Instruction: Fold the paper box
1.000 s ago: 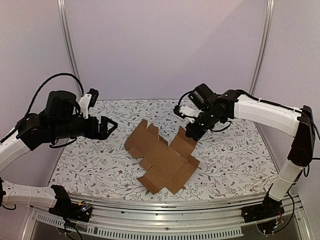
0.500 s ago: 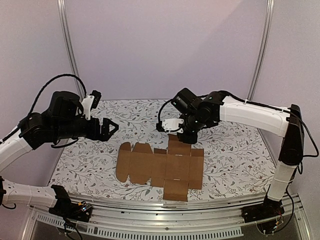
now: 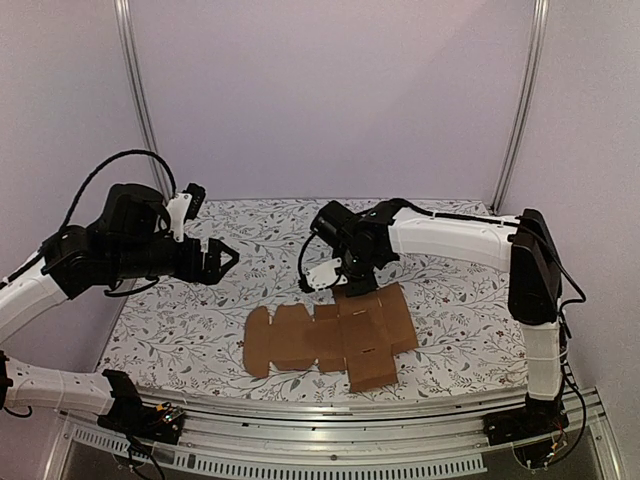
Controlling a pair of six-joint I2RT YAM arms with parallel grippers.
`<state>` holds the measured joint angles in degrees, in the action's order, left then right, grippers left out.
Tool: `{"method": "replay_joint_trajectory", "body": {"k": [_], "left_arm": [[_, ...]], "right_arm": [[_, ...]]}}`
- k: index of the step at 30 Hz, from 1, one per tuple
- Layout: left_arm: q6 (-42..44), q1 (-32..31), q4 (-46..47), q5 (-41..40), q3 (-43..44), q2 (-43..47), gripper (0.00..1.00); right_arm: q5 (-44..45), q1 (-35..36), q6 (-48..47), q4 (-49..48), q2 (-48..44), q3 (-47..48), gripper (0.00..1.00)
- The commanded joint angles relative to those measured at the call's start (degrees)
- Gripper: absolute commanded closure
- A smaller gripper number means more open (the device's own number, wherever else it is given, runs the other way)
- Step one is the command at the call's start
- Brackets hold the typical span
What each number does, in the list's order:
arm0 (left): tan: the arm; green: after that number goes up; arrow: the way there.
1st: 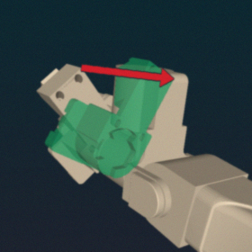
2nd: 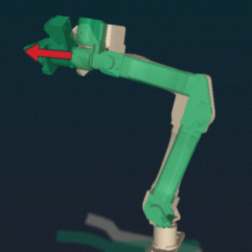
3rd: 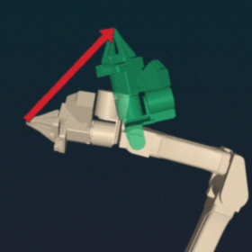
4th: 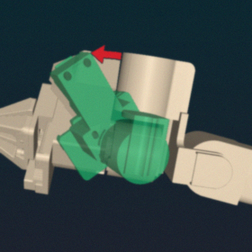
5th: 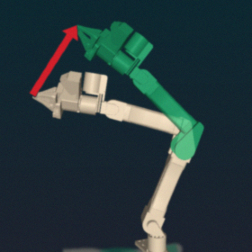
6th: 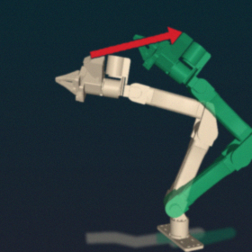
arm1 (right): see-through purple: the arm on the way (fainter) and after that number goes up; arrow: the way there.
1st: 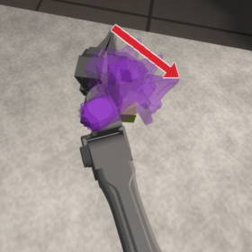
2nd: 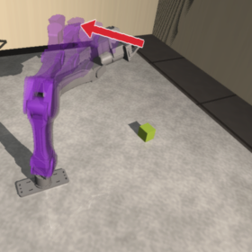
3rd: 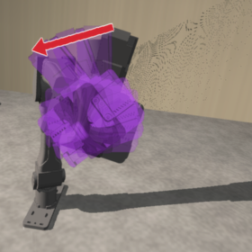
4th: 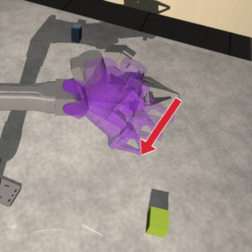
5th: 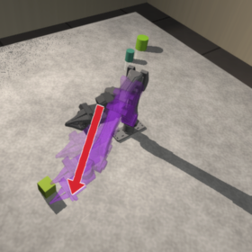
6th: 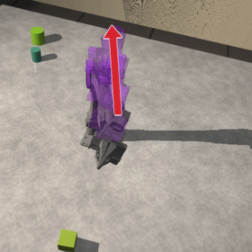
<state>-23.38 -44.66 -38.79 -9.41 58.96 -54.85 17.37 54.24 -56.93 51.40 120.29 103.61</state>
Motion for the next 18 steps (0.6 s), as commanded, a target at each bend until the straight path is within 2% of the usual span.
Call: {"method": "replay_joint_trajectory", "body": {"k": [1,11,18], "left_arm": [[-0.08,0.70,-0.93,0.72,-1.55,-0.43,0.01],[0.02,0.72,-0.64,0.51,-1.73,-1.16,0.00],[0.08,0.64,0.25,0.88,-1.48,-2.70,0.01]], "right_arm": [[-0.05,1.26,-4.50,-0.69,2.47,1.57,1.00],[-0.37,2.16,-4.13,-4.48,2.27,-0.73,0.99],[-0.77,1.03,-0.39,-9.48,-2.19,-3.59,0.70]]}}
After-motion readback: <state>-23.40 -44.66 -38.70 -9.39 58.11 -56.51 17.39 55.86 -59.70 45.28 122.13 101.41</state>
